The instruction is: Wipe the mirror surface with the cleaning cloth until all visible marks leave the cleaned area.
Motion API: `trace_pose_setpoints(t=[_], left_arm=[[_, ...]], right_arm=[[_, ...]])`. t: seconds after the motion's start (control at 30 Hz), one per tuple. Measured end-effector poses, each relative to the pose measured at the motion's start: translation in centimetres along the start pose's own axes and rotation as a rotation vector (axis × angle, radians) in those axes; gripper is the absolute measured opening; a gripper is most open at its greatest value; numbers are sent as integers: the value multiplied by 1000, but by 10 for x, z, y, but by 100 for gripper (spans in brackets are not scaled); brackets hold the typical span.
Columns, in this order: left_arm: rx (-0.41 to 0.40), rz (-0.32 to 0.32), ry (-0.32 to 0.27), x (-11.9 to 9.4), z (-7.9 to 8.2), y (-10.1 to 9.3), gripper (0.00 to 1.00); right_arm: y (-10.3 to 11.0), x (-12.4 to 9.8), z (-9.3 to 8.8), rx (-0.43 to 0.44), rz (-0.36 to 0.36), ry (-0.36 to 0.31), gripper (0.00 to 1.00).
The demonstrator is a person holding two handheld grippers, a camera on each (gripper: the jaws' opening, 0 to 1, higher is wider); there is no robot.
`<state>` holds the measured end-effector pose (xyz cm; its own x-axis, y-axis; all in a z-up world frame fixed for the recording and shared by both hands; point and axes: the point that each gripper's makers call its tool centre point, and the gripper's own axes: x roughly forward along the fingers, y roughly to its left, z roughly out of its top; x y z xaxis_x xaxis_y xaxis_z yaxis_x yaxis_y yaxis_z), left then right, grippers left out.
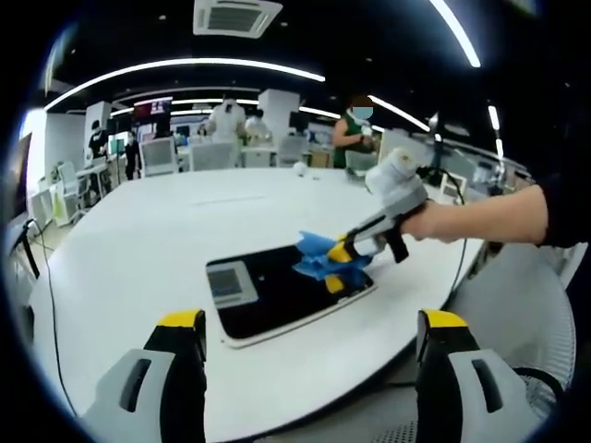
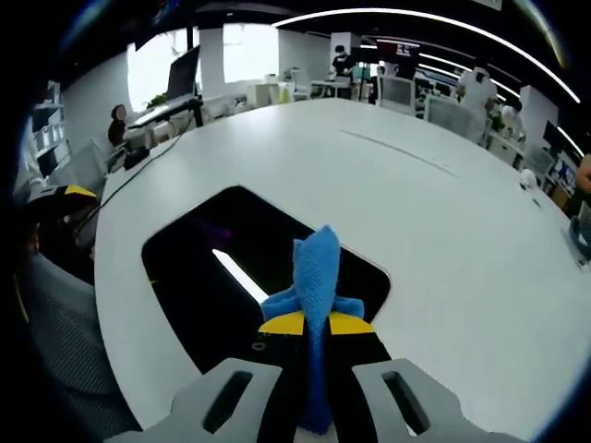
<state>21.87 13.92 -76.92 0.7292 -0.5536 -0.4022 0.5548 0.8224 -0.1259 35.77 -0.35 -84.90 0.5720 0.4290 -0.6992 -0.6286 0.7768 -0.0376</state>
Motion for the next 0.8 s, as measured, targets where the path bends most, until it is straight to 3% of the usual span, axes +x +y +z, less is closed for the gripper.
trace_pose_setpoints(t=[0.8], left_arm=[[3, 6, 4, 0, 0, 0, 96]], right_arm=[[-10, -7, -8, 15, -23, 0, 2]])
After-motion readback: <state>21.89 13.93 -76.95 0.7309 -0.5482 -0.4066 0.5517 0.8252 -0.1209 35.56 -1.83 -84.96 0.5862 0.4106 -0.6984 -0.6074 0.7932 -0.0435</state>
